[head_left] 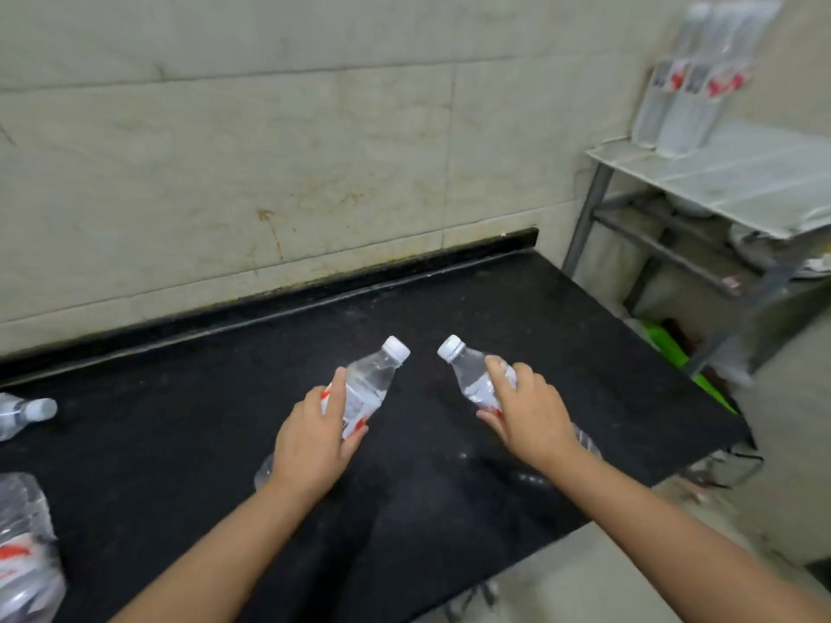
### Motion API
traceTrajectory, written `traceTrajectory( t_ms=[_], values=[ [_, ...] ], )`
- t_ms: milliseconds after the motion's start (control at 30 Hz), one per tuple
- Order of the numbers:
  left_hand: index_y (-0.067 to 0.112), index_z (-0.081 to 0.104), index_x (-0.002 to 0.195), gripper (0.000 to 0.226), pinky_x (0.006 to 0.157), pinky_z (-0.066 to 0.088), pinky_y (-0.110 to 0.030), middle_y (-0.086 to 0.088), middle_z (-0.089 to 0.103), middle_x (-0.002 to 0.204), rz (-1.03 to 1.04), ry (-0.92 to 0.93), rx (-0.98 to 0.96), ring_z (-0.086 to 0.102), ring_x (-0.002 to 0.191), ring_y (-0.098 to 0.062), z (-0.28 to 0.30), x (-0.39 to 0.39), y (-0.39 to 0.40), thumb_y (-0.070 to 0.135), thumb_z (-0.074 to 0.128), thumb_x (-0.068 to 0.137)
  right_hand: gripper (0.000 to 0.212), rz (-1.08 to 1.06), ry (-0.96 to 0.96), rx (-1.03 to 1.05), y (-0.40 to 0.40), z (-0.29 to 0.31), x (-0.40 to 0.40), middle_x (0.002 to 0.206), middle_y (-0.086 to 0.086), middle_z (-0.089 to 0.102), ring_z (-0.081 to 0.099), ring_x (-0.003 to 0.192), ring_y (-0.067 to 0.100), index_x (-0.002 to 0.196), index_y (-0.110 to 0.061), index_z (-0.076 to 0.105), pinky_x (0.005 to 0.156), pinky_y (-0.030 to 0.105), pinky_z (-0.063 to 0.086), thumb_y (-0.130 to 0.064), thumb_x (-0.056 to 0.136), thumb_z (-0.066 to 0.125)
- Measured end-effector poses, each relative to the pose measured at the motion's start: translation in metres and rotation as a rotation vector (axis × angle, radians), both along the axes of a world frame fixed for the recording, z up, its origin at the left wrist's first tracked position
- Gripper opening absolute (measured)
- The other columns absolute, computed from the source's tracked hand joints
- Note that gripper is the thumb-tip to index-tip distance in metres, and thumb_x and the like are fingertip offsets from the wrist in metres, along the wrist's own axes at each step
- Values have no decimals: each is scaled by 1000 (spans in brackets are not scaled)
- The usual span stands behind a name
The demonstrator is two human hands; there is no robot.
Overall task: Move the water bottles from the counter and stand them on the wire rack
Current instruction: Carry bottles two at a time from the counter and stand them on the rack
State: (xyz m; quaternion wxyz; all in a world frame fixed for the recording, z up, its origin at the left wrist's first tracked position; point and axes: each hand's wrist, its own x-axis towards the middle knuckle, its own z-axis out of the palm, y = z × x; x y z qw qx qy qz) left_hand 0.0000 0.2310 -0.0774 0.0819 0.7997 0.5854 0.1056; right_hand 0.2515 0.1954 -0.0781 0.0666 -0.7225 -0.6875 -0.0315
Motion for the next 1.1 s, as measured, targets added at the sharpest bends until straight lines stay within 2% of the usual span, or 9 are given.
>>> traceTrajectory(
  t_ms=[133,233,333,400,533,600,667,800,1100],
  values=[
    [11,13,144,77,72,47,-39,-15,40,134,28,-177,149,54,105,-33,44,109,-25,41,54,85,69,-16,44,131,-49,54,84,108,20,51,54,85,37,136,-10,32,67,40,45,-39,81,61],
    [15,8,144,77,79,45,-42,-15,32,141,2,-272,235,48,114,-35,82,188,-32,42,50,86,70,-28,49,262,-77,92,144,93,27,57,57,70,43,126,0,47,55,44,48,-29,69,76],
    [14,9,144,77,82,45,-44,-18,32,140,-60,-294,303,45,116,-37,119,257,-36,41,51,86,74,-58,45,371,-91,127,200,100,27,54,54,79,42,134,-10,27,64,44,47,-32,77,68],
    [13,10,144,76,82,45,-45,-20,34,139,-95,-318,351,45,116,-39,140,297,-34,41,50,87,72,-60,34,483,-93,145,236,102,27,53,54,83,42,126,-20,13,67,43,47,-32,78,66],
    [10,9,144,76,86,44,-46,-23,33,140,-155,-404,401,43,119,-40,171,367,-21,40,51,87,75,-141,17,611,-84,179,301,104,31,54,55,88,44,130,-14,16,70,43,48,-32,78,67],
    [6,10,143,77,87,43,-49,-27,33,138,-182,-430,427,44,116,-43,182,400,-8,36,53,87,71,-166,22,673,-72,192,334,108,29,51,53,90,41,126,-21,11,72,41,46,-36,80,63],
    [4,11,143,77,89,41,-50,-30,33,137,-194,-441,455,43,116,-45,189,432,10,34,54,87,67,-169,18,732,-56,203,367,107,28,50,52,88,39,122,-25,11,69,39,45,-36,81,62],
    [3,12,142,76,92,40,-50,-30,32,138,-201,-474,466,42,118,-45,198,498,62,34,53,87,71,-151,15,814,-7,222,430,97,32,54,55,76,40,124,-18,18,60,36,43,-29,77,69],
    [11,3,144,76,96,40,-48,-25,22,146,-197,-462,463,35,126,-40,223,640,174,39,46,89,70,-141,97,799,110,241,553,115,36,47,51,99,44,122,-26,6,78,45,46,-30,82,63]
  ],
)
